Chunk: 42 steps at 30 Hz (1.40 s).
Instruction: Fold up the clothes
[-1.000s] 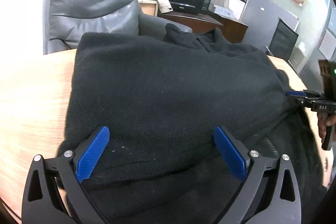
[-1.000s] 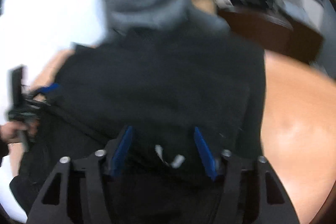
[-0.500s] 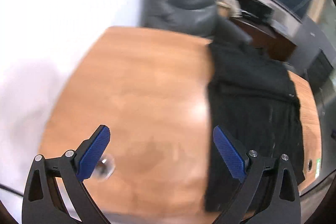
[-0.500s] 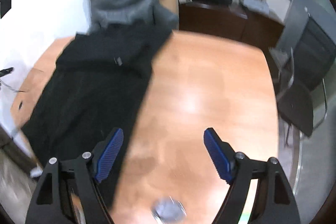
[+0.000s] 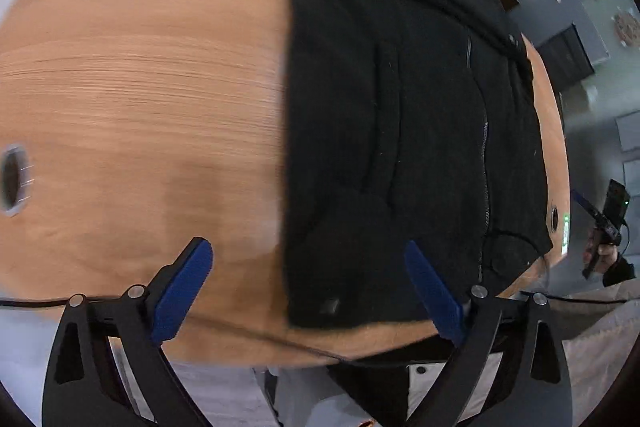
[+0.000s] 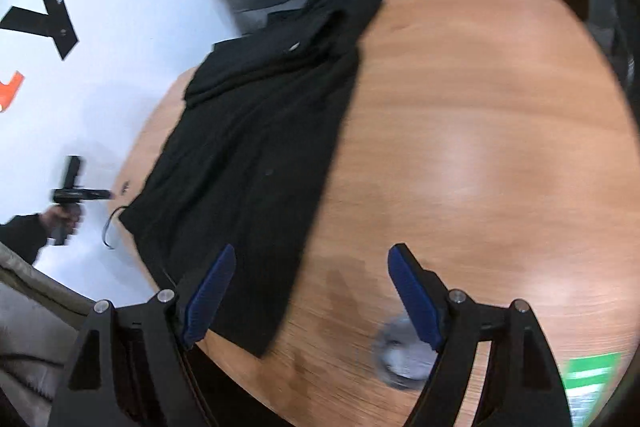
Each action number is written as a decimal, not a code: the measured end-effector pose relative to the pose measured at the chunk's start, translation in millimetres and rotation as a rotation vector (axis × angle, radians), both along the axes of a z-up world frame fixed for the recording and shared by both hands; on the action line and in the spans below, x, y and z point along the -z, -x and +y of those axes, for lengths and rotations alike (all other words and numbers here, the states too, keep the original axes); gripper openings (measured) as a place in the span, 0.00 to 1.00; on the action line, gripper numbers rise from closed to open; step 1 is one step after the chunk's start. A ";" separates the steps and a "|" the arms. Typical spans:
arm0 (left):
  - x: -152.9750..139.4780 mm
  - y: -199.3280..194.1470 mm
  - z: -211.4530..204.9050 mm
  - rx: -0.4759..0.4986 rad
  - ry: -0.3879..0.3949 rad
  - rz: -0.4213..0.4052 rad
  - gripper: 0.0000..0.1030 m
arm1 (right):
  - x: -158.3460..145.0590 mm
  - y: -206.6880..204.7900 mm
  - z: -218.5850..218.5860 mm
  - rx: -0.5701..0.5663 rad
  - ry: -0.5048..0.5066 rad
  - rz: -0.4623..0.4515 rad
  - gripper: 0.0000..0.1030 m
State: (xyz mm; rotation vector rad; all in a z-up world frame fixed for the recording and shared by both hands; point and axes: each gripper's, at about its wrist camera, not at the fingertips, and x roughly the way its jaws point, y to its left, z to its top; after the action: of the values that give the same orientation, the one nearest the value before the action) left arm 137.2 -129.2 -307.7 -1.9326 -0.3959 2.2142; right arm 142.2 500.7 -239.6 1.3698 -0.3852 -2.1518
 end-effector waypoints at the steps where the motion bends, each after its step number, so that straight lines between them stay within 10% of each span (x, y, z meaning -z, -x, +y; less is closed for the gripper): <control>1: 8.6 5.5 3.4 0.012 -0.011 -0.020 0.95 | 7.1 -2.1 -9.1 -0.012 0.008 -0.008 0.81; 19: 33.3 -2.5 50.9 0.094 -0.106 -0.100 0.97 | 60.3 -18.4 -80.0 -0.107 0.026 -0.042 0.78; 21: 32.1 -1.5 46.7 0.061 -0.142 -0.123 0.85 | 63.8 -18.6 -85.2 -0.106 0.032 -0.054 0.58; 23: 34.2 -0.4 40.8 0.023 -0.169 -0.167 0.28 | 68.9 -17.8 -89.8 -0.107 0.022 -0.082 0.29; 29: 39.8 -4.3 24.6 -0.120 -0.288 -0.245 0.19 | 72.7 -9.4 -85.0 -0.083 0.097 -0.201 0.17; 42: -45.3 12.0 5.8 -0.418 -0.825 -0.027 0.17 | -96.5 49.0 -118.0 -0.133 0.150 0.083 0.06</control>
State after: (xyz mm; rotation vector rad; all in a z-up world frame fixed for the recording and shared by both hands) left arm 125.2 -123.4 -262.5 -1.4903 -1.5413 1.7516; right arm 93.2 382.7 -143.1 1.1856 -0.4036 -2.0205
